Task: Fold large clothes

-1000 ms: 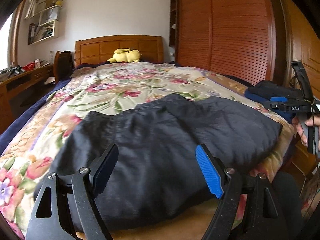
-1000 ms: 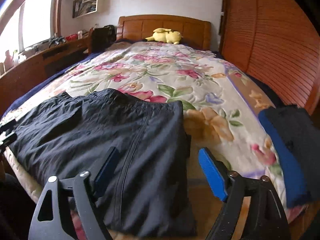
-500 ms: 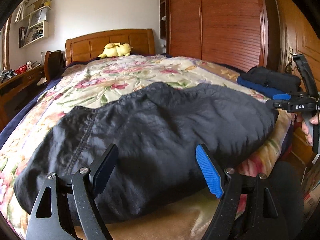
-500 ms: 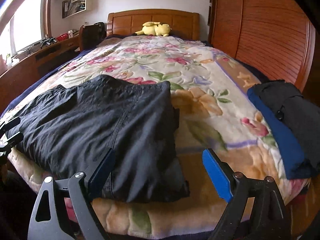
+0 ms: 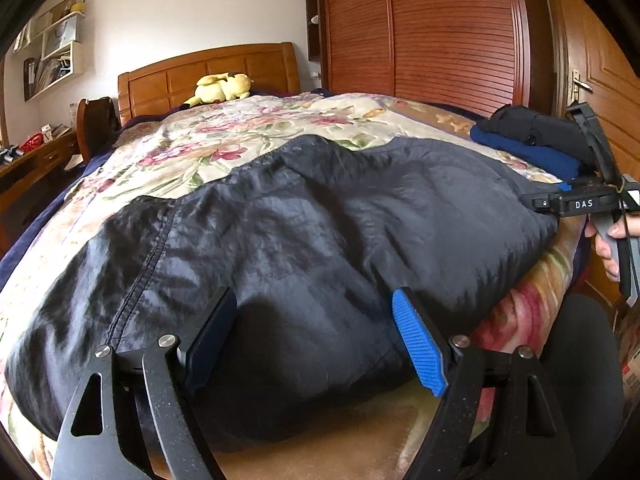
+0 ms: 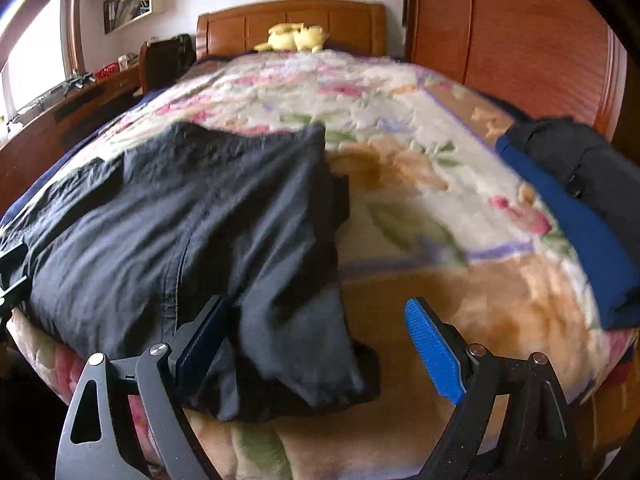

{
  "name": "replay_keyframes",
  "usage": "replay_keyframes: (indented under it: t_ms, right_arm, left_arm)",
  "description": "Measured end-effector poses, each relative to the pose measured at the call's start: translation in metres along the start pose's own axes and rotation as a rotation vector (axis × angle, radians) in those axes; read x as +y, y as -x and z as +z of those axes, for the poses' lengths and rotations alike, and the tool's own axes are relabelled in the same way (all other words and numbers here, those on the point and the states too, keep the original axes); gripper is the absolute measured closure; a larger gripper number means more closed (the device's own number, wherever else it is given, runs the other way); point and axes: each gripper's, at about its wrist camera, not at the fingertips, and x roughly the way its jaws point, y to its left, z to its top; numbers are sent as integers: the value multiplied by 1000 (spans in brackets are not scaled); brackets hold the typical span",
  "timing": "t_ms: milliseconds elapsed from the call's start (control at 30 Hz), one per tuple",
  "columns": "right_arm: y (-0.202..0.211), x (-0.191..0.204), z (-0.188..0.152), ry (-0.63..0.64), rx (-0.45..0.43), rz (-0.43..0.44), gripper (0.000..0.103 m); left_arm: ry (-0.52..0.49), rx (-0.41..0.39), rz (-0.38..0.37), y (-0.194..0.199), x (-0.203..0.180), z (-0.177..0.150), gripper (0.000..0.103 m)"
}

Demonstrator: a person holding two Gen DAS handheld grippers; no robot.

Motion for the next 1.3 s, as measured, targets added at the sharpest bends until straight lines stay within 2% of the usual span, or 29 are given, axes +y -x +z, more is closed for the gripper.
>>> replay_keyframes:
  t_ms: [133, 167, 233, 267, 333, 600, 667, 733, 833, 1000, 1167, 1300]
  right_arm:
    - [-9, 2, 1, -8, 37, 22, 14]
    - [-11, 4, 1, -5, 47, 34, 18]
    - [-12, 3, 3, -26, 62, 107, 35]
    - [-12, 2, 3, -36, 64, 125, 38]
    - [-11, 1, 4, -36, 68, 157, 50]
    - [-12, -2, 3, -20, 78, 177, 59]
    - [-10, -3, 2, -24, 73, 196, 67]
    - [-7, -1, 0, -17, 54, 207, 79]
    - [2, -4, 0, -49, 13, 219, 87]
    - [31, -8, 10, -67, -70, 256, 90]
    - [61, 11, 33, -4, -160, 273, 91]
    - [79, 35, 46, 59, -216, 303, 91]
  left_arm:
    - [-8, 8, 2, -5, 0, 3, 22]
    - [-7, 9, 0, -6, 1, 4, 22]
    - [-2, 15, -6, -8, 2, 5, 22]
    - [-3, 16, -7, -8, 2, 5, 22]
    - [-5, 18, -4, -9, 1, 5, 22]
    - [-9, 20, -1, -10, 0, 5, 22]
    - [-9, 19, -1, -10, 0, 5, 22]
    - [-10, 21, 0, -10, 0, 5, 22]
    - [-15, 27, 2, -11, -1, 4, 22]
    - [-28, 39, 9, -11, -3, 1, 22]
    - [-30, 45, 12, -11, -3, 2, 22]
    - [-2, 24, -3, 4, 5, 6, 22]
